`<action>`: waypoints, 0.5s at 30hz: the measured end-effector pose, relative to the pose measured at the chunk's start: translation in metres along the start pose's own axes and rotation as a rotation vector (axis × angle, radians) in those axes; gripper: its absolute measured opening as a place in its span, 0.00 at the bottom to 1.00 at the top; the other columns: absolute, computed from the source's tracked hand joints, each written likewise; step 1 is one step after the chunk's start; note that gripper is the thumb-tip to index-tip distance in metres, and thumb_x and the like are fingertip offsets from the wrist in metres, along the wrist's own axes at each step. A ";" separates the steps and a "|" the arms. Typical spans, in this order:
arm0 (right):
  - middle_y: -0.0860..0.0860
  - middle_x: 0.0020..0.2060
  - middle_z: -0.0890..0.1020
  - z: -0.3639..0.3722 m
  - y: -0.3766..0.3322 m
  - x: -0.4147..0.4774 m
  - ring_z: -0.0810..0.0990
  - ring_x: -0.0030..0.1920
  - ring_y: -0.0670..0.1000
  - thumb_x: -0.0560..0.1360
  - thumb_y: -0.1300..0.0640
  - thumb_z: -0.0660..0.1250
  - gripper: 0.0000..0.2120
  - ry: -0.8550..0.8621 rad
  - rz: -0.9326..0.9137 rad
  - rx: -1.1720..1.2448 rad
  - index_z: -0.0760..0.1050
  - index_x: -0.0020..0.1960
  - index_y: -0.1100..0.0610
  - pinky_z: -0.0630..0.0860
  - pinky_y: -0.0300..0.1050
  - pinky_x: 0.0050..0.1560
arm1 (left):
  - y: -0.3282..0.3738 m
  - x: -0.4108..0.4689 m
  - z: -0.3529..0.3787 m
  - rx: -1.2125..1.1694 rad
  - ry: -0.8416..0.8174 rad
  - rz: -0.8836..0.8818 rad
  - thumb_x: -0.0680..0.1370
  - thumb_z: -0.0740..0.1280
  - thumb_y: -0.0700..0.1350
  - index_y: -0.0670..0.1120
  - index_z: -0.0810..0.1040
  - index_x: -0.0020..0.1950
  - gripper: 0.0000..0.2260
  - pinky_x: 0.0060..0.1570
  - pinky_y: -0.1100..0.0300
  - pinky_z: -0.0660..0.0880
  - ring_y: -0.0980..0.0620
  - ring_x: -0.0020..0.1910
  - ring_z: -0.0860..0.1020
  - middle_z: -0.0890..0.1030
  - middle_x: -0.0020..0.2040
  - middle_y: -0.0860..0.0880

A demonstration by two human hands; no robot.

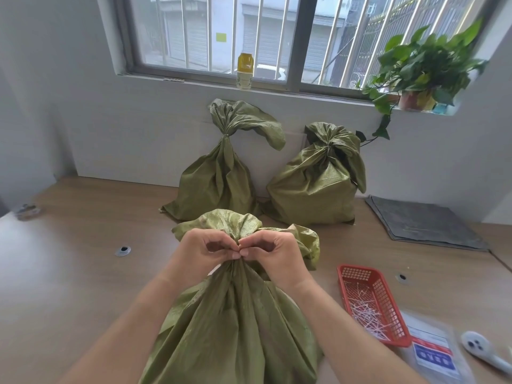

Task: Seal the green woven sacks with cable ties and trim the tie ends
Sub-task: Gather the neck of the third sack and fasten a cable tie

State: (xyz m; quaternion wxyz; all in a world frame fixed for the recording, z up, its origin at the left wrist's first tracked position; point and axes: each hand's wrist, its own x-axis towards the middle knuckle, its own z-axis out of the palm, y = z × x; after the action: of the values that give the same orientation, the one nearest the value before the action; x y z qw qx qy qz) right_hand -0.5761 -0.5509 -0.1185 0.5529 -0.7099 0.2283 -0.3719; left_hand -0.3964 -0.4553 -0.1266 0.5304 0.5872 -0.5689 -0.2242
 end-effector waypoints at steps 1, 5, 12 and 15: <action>0.59 0.41 0.88 0.000 -0.001 0.000 0.86 0.43 0.52 0.70 0.74 0.75 0.09 -0.008 -0.002 -0.018 0.87 0.46 0.64 0.84 0.45 0.48 | -0.001 0.000 0.000 0.031 0.001 0.011 0.70 0.80 0.38 0.50 0.89 0.43 0.08 0.49 0.48 0.83 0.49 0.42 0.85 0.87 0.40 0.51; 0.58 0.42 0.88 -0.001 -0.002 0.001 0.87 0.45 0.54 0.72 0.74 0.75 0.10 -0.020 -0.014 -0.035 0.87 0.48 0.62 0.85 0.47 0.51 | 0.000 0.000 0.002 0.103 0.042 0.042 0.70 0.81 0.39 0.51 0.89 0.44 0.08 0.48 0.49 0.83 0.50 0.42 0.85 0.87 0.40 0.54; 0.56 0.45 0.89 -0.001 0.001 -0.003 0.88 0.48 0.55 0.74 0.74 0.73 0.12 -0.002 0.025 -0.043 0.88 0.50 0.59 0.85 0.48 0.53 | 0.006 -0.002 0.008 0.165 0.081 0.083 0.69 0.81 0.39 0.49 0.89 0.44 0.07 0.46 0.54 0.82 0.54 0.41 0.85 0.86 0.39 0.57; 0.55 0.44 0.89 -0.003 0.000 -0.004 0.88 0.49 0.55 0.73 0.73 0.74 0.11 0.008 -0.004 -0.083 0.87 0.49 0.60 0.84 0.51 0.56 | 0.008 -0.001 0.008 0.197 0.067 0.107 0.69 0.82 0.40 0.50 0.89 0.44 0.07 0.45 0.54 0.82 0.54 0.41 0.85 0.86 0.39 0.57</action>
State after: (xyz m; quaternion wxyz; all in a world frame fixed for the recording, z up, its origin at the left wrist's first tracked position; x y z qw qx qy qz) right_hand -0.5803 -0.5500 -0.1194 0.5212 -0.7312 0.2445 -0.3661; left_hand -0.4064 -0.4560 -0.1226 0.5000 0.6123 -0.6008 -0.1187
